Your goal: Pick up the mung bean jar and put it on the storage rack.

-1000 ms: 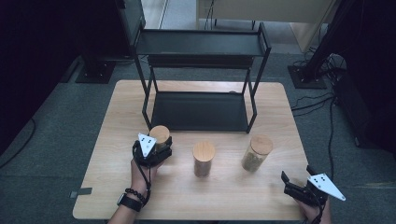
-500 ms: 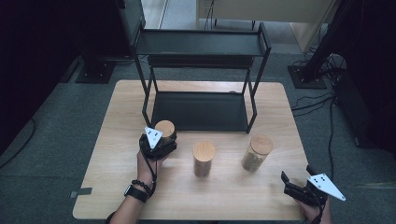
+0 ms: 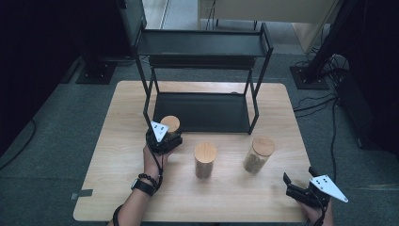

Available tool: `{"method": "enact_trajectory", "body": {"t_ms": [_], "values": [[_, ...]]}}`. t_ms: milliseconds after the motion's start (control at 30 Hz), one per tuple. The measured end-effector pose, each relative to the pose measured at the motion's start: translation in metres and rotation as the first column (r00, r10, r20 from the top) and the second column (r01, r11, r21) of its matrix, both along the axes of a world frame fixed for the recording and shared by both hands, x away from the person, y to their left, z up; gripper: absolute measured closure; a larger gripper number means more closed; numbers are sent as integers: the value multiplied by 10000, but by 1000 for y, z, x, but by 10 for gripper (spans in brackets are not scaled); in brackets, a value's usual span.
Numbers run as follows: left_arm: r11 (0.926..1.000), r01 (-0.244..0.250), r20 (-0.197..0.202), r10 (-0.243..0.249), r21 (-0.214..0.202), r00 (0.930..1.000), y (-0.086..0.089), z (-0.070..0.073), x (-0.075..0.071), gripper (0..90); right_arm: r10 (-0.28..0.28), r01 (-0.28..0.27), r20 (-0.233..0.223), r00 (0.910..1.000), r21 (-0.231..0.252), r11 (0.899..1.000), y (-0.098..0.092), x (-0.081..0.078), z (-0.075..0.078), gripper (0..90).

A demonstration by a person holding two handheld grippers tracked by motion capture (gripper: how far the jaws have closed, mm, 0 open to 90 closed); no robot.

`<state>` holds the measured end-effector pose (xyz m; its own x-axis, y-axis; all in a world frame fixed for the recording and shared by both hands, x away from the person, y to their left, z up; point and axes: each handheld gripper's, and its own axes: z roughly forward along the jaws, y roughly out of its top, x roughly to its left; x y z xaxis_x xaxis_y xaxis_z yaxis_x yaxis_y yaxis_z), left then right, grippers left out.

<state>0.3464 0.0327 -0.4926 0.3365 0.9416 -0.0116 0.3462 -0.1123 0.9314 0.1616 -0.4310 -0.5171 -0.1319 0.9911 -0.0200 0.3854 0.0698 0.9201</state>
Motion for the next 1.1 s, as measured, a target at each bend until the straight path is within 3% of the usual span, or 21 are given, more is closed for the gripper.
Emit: {"method": "enact_trajectory", "body": {"t_ms": [833,1100], "values": [[9993,-72,-102,75,358,9999,-16,-1,38,256,18,-18,-3,10000,84,10000,-1,0,0,35],[9996,-163,-226,168,229,9996,-18,-4,49,256,33,-33,8,10000,97,9999,-1,0,0,35]]}}
